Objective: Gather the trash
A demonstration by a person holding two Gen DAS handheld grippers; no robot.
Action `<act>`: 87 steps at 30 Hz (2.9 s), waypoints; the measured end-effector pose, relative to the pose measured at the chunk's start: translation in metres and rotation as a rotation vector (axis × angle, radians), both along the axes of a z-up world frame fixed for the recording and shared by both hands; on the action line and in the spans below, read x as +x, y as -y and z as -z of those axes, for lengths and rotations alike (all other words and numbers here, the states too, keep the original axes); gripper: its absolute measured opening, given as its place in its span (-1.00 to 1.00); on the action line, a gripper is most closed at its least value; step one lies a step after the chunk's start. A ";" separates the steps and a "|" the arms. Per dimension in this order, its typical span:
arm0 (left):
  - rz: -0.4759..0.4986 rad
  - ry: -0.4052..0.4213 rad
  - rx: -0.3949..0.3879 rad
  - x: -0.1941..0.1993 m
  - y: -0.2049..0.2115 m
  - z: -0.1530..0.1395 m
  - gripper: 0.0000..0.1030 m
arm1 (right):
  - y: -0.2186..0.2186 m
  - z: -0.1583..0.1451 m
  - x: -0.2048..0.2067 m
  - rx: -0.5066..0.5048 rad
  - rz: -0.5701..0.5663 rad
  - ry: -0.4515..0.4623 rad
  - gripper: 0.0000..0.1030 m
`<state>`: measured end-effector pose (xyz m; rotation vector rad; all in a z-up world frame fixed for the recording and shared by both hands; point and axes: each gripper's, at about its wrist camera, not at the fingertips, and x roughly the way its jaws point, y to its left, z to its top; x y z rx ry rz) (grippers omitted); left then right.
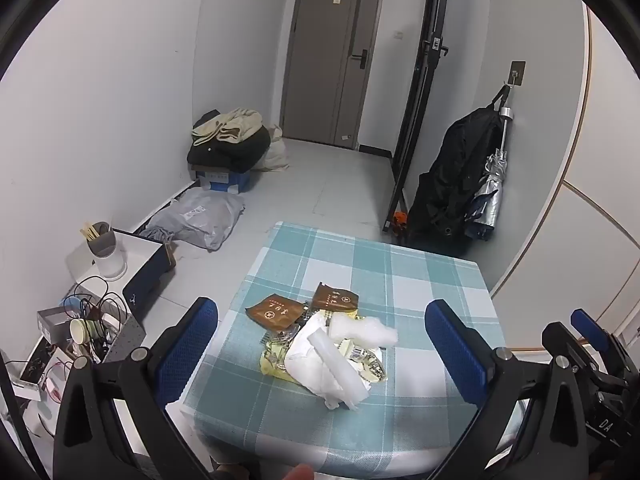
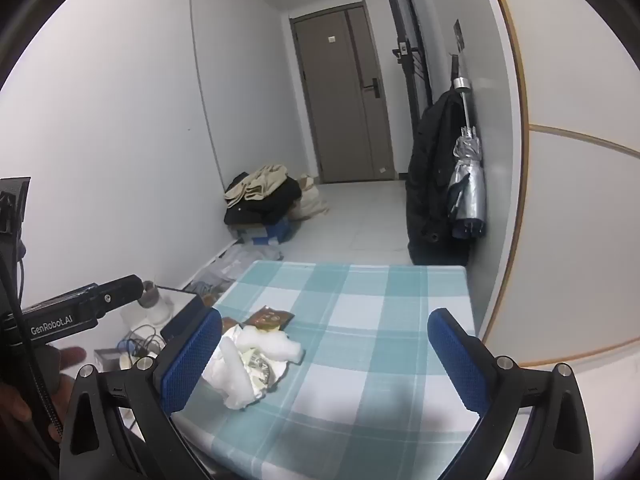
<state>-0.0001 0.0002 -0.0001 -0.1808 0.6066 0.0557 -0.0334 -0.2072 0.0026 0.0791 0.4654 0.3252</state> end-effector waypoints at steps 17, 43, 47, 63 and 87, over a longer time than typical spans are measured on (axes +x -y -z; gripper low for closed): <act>0.040 -0.027 -0.031 0.001 0.001 0.000 0.98 | 0.001 0.002 -0.001 -0.005 0.010 -0.002 1.00; 0.010 -0.021 -0.015 0.000 0.002 0.002 0.98 | 0.006 0.003 -0.001 0.015 0.017 -0.011 1.00; 0.012 -0.022 -0.021 -0.001 0.001 0.002 0.98 | 0.006 0.003 -0.001 0.012 0.016 -0.009 1.00; 0.014 -0.021 -0.048 0.000 -0.001 0.000 0.98 | 0.004 0.003 0.001 0.036 -0.004 -0.023 1.00; 0.031 -0.048 -0.119 0.007 -0.013 0.004 0.98 | 0.001 0.005 0.004 0.033 -0.013 -0.021 1.00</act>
